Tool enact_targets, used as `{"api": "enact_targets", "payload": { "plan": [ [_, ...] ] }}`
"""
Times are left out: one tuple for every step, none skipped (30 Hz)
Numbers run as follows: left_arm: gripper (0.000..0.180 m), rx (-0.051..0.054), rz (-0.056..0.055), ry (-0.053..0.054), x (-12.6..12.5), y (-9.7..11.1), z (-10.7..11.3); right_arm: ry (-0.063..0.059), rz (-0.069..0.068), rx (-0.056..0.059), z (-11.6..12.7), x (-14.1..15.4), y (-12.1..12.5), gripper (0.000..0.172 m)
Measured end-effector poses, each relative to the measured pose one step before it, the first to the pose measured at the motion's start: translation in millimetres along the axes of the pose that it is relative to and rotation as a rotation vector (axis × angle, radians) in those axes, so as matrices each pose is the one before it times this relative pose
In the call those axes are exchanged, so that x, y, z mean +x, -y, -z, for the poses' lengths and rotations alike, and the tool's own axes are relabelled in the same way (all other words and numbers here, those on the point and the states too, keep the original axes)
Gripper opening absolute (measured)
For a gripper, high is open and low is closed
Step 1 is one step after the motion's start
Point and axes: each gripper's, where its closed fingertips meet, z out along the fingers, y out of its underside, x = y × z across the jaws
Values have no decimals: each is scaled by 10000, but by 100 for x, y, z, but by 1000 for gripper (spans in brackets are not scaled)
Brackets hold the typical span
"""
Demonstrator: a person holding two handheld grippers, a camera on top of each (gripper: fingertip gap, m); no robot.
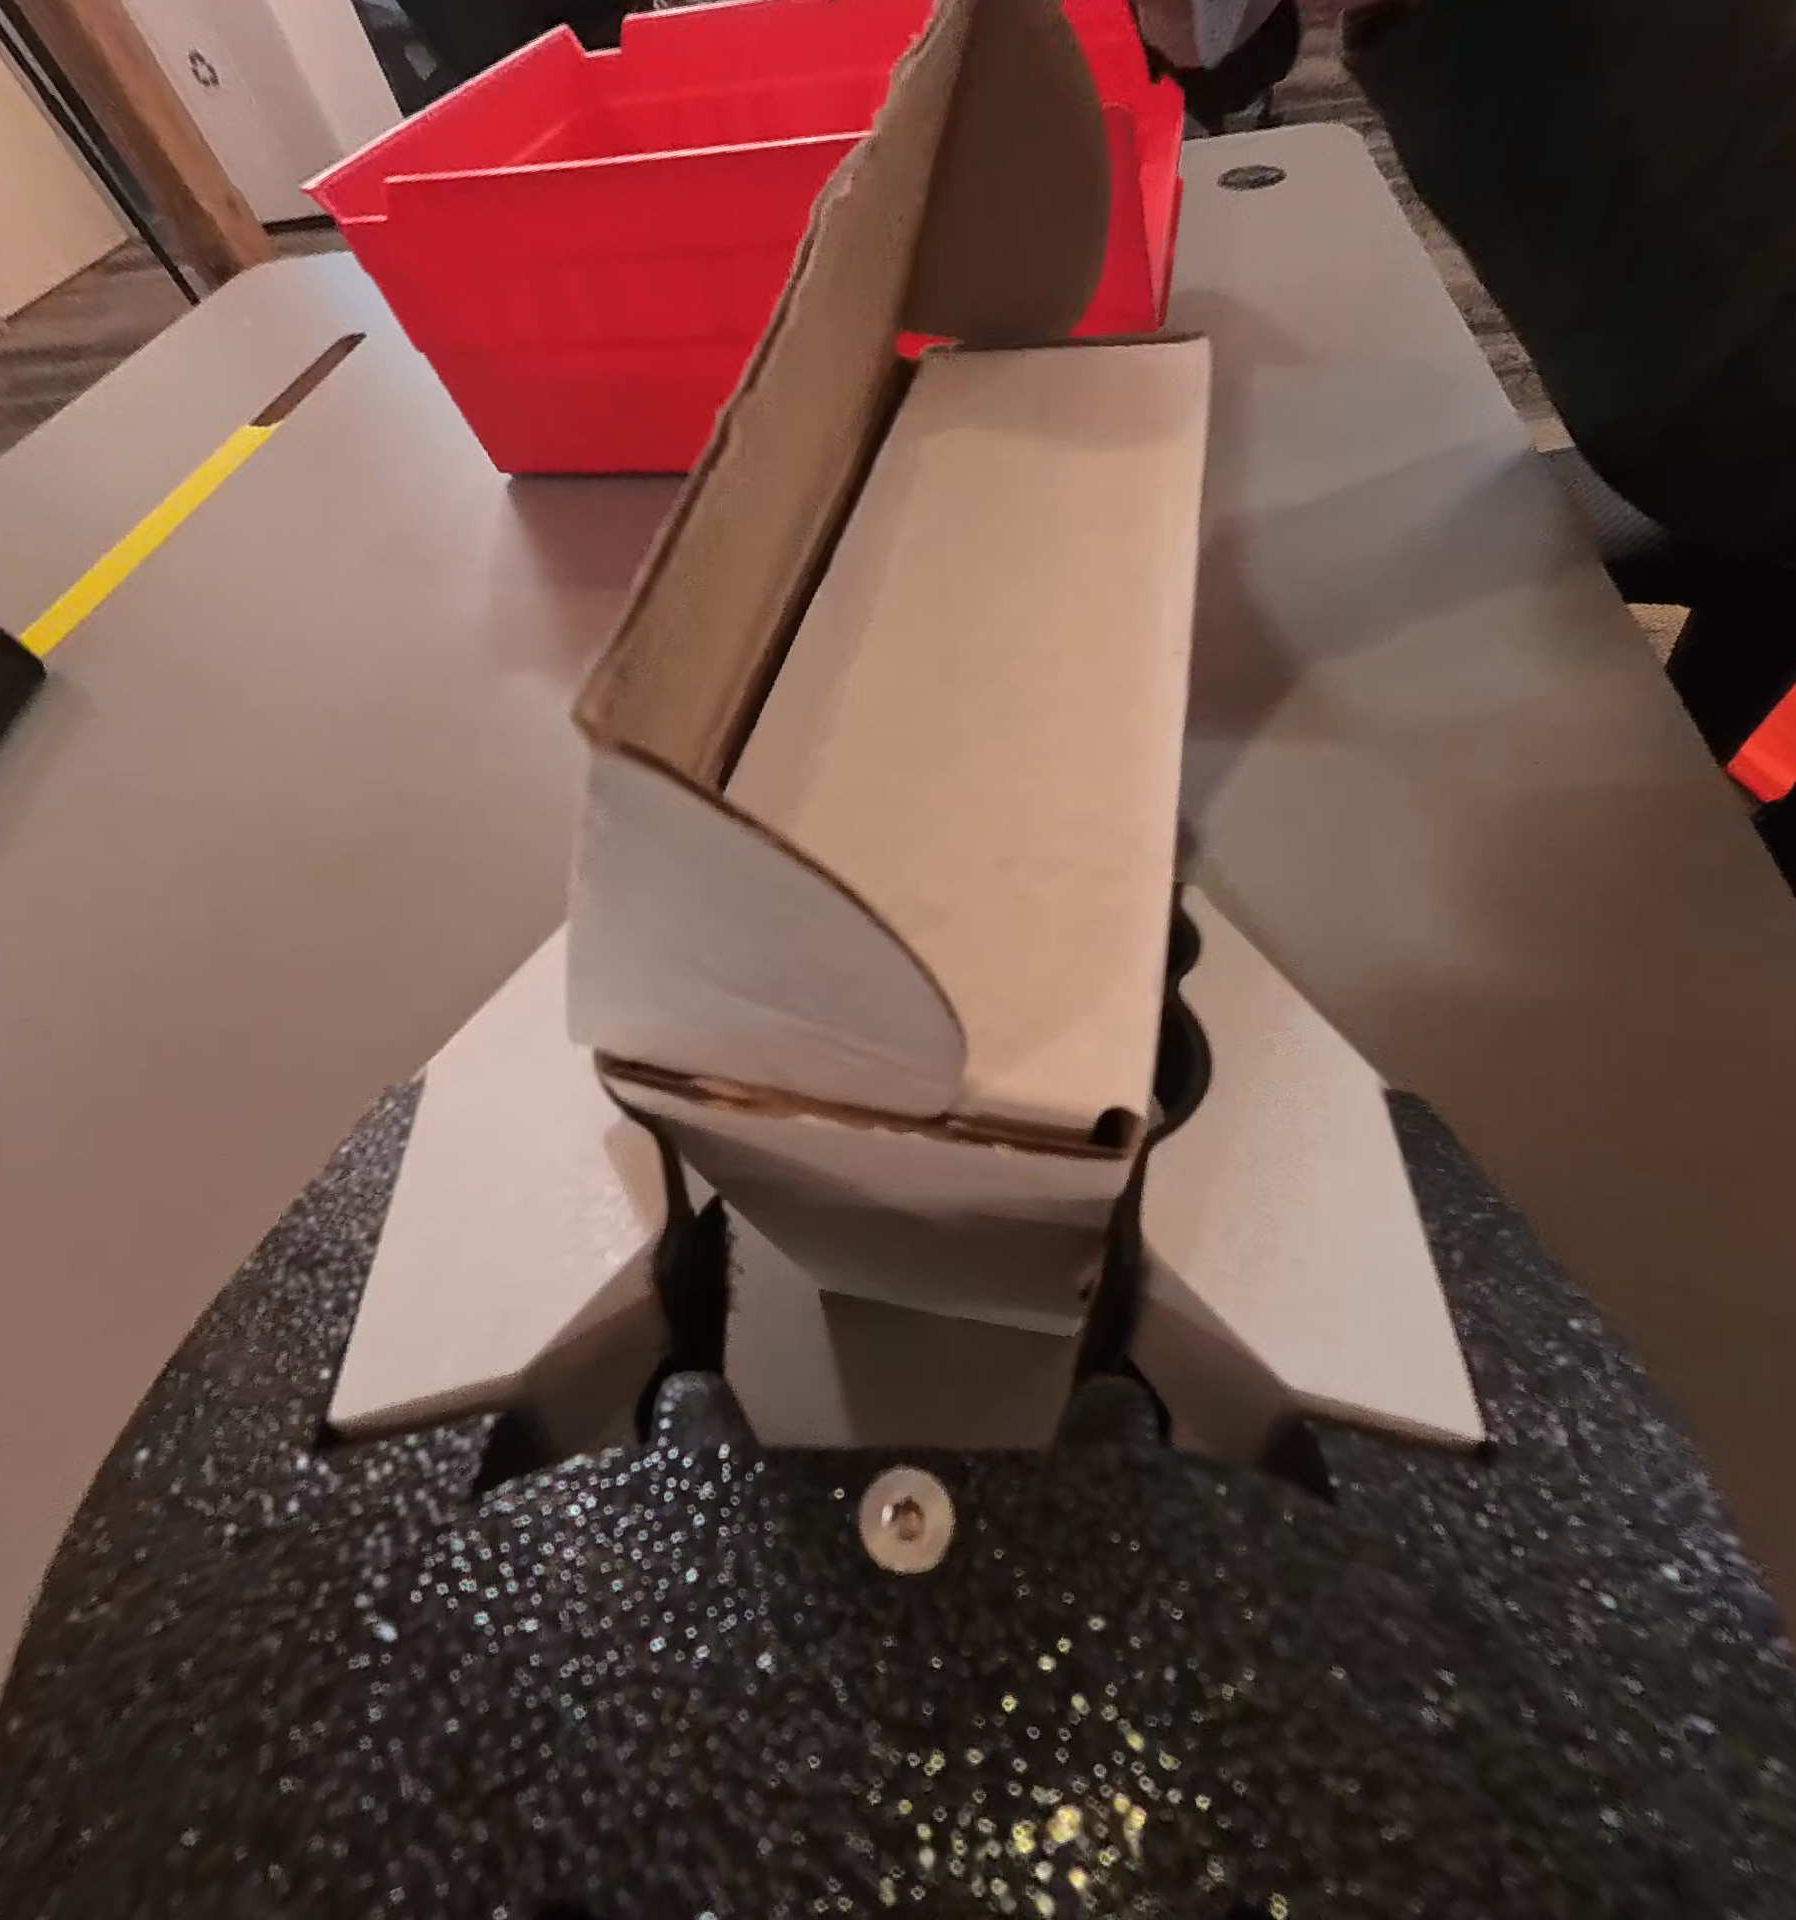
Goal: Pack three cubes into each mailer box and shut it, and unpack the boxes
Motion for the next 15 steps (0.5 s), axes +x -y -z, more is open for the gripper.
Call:
{"api": "enact_targets", "payload": {
  "plan": [
    [93,21,-44,-7,80,77,-114,150,-300,-21,88,-156,31,27],
    [92,-34,87,-15,78,24,-136,145,-316,-52,52,-208,-19,25],
    [91,-75,140,-39,69,-36,-96,-24,-311,-135,47,24,-126,24],
    [91,-44,98,-21,39,2,-73,-152,-233,-139,86,182,-144,26],
    [90,-29,31,5,13,9,-40,-105,-234,-106,121,67,-89,27],
    [90,-36,28,-6,17,1,-15,16,-231,-69,158,-139,-22,28],
    [90,-21,70,-1,-17,13,5,166,-184,-19,192,-380,26,33],
    [89,-26,135,-4,-25,1,-35,424,-231,-6,175,-782,47,36],
    [89,-10,107,29,-73,4,-72,454,-197,-24,136,-841,-16,37],
    [89,-3,79,80,-113,13,-90,143,-109,-57,40,-389,-42,37],
    [89,-8,67,59,-57,39,-103,-252,-49,-130,-51,198,-147,37],
    [89,-23,37,49,-7,43,-88,-494,-33,-232,-165,580,-270,35],
    [89,-23,43,81,-21,48,-96,-563,-6,-308,-258,689,-405,32],
    [89,-17,45,141,-76,81,-146,-609,-18,-286,-328,770,-373,28],
    [89,-7,-10,229,-139,97,-208,-509,-32,-198,-317,670,-253,25]
  ]
}}
